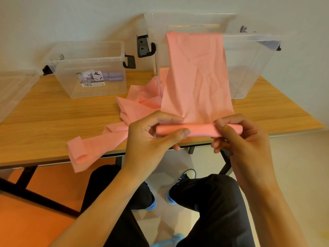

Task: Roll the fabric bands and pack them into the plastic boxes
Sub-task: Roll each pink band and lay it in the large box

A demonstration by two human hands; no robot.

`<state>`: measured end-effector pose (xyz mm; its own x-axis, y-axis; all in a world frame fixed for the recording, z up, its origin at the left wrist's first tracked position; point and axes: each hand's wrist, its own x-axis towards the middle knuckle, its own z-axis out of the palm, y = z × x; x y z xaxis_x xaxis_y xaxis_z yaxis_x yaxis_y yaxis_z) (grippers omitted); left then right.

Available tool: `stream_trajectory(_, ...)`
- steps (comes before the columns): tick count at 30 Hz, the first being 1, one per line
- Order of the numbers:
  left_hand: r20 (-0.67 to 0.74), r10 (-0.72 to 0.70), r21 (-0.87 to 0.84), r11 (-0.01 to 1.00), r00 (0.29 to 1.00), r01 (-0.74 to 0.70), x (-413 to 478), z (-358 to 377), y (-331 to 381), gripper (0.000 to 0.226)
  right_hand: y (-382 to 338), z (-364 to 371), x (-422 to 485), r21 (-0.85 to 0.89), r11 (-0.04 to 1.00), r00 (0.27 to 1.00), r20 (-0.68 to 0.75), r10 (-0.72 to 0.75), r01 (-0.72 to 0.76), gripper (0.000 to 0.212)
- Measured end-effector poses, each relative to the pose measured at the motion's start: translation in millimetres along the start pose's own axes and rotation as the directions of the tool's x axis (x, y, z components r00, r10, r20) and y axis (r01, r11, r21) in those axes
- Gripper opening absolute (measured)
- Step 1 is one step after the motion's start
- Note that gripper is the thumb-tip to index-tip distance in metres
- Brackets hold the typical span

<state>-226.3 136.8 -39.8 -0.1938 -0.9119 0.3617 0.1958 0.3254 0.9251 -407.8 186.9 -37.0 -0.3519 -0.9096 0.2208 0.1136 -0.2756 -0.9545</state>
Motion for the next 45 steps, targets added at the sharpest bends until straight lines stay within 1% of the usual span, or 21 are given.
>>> stream_trajectory(6,0.009,-0.006,-0.034,0.999,1.0,0.007,-1.4,-0.6,0.3,0.021,-0.7,-1.4,-0.2,0.003,1.0,0.997,0.07,0.013,-0.013,0.029)
stream_trajectory(10,0.101,-0.019,-0.026,0.999,0.995,0.022,-2.5,-1.4,1.6,0.028,0.6,-1.7,-1.0,0.003,1.0,0.999,0.034,0.028,-0.028,0.028)
stream_trajectory(12,0.125,-0.019,-0.035,0.999,0.992,0.024,-2.8,-1.6,1.1,0.028,0.6,-1.8,-1.0,0.009,0.999,0.999,0.021,0.034,-0.034,0.028)
stream_trajectory(15,0.099,0.005,-0.01,1.0,0.995,-0.004,-2.2,-1.7,-0.7,0.025,0.8,-1.8,-1.2,0.009,0.999,0.999,0.039,0.036,-0.037,0.031)
stream_trajectory(18,0.072,-0.005,-0.005,1.0,0.997,0.005,-2.0,-0.2,-0.2,0.021,1.7,-2.5,-0.9,0.009,0.999,0.997,0.069,0.042,-0.042,0.036)
stream_trajectory(22,0.063,-0.051,-0.028,0.998,0.997,0.053,-1.7,1.1,1.6,0.022,3.3,-3.5,-0.6,0.032,0.999,0.997,0.067,0.034,-0.036,0.022)
stream_trajectory(24,0.077,-0.079,-0.044,0.996,0.994,0.083,-1.7,1.1,2.2,0.026,4.2,-3.1,-0.7,0.027,0.999,0.998,0.05,0.041,-0.042,0.021)
stream_trajectory(26,0.09,-0.094,-0.053,0.994,0.991,0.099,-2.1,0.5,2.5,0.024,4.9,-2.8,-0.9,0.015,0.999,0.998,0.029,0.052,-0.052,0.022)
stream_trajectory(30,0.082,-0.07,-0.051,0.996,0.994,0.074,-3.0,-1.0,1.7,0.022,4.5,-1.7,-1.9,0.008,0.998,0.998,0.015,0.061,-0.061,0.026)
stream_trajectory(33,0.06,-0.058,-0.049,0.997,0.996,0.061,-3.3,-0.4,0.9,0.02,3.5,-0.9,-1.8,0.01,0.998,0.997,0.052,0.058,-0.059,0.034)
stream_trajectory(36,0.042,-0.046,-0.035,0.998,0.998,0.048,-3.0,-0.8,1.0,0.017,4.5,-0.5,-1.0,0.003,0.999,0.996,0.079,0.048,-0.049,0.03)
stream_trajectory(38,0.058,-0.051,-0.034,0.998,0.997,0.053,-3.0,-1.8,1.9,0.022,5.4,-0.2,-1.1,-0.003,0.999,0.997,0.07,0.033,-0.033,0.024)
stream_trajectory(40,0.086,-0.065,-0.039,0.997,0.994,0.069,-3.6,-2.6,3.4,0.031,5.8,0.1,-1.7,-0.01,1.0,0.998,0.053,0.027,-0.027,0.024)
stream_trajectory(41,0.097,-0.068,-0.039,0.997,0.993,0.072,-3.9,-2.7,3.5,0.031,5.6,0.2,-1.8,-0.01,1.0,0.999,0.045,0.03,-0.029,0.026)
stream_trajectory(45,0.099,-0.053,-0.027,0.998,0.994,0.055,-4.1,-2.8,1.9,0.018,4.4,1.0,-2.7,0.006,0.999,0.998,0.044,0.048,-0.049,0.034)
